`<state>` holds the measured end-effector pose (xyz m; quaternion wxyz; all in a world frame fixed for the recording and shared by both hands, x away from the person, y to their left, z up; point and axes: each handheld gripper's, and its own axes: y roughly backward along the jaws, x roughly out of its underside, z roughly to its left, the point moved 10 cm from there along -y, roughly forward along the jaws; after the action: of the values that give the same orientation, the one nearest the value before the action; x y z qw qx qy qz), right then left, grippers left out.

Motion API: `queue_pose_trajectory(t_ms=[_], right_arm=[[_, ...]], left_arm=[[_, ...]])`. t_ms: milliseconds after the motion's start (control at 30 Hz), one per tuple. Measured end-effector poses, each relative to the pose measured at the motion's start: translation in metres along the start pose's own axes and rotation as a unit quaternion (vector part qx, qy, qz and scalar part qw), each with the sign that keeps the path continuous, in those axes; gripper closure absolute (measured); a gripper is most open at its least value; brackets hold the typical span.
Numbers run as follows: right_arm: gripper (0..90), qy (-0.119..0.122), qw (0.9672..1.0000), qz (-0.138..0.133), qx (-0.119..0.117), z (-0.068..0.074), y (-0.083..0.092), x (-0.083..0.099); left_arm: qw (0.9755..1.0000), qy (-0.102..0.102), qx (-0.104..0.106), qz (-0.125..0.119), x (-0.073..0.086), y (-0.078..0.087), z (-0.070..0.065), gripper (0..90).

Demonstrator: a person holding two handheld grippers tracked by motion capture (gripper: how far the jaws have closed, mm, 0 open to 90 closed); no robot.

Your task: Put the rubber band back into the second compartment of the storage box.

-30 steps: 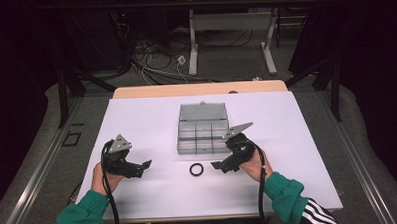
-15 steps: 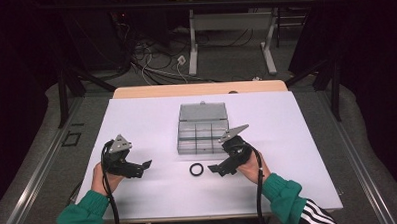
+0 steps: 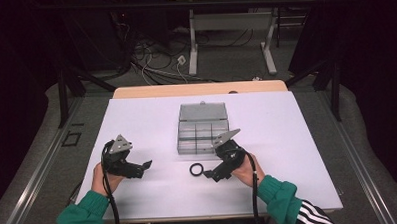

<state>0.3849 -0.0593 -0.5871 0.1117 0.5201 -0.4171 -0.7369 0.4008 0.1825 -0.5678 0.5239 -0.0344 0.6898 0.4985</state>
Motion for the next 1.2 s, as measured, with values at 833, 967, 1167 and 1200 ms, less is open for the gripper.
queue_pose_trajectory(t_ms=[833, 967, 1167, 1200], right_arm=[[7.8, 0.012, 0.9997, 0.021, -0.003, 0.011, -0.021, -0.002], [12.3, 0.014, 0.9996, 0.024, -0.001, 0.014, -0.024, -0.003], [14.8, 0.017, 0.9992, 0.036, 0.004, 0.013, -0.033, -0.004], [15.0, 0.018, 0.9991, 0.038, 0.002, 0.013, -0.035, -0.004]], left_arm=[[1.0000, -0.001, 0.000, 0.002, 0.000, 0.001, -0.001, 0.1], [1.0000, -0.001, 0.001, 0.002, 0.000, 0.001, -0.001, 0.1], [1.0000, -0.002, 0.001, 0.001, 0.000, 0.000, -0.002, 0.1], [1.0000, -0.002, 0.001, 0.002, 0.000, 0.000, -0.002, 0.1]])
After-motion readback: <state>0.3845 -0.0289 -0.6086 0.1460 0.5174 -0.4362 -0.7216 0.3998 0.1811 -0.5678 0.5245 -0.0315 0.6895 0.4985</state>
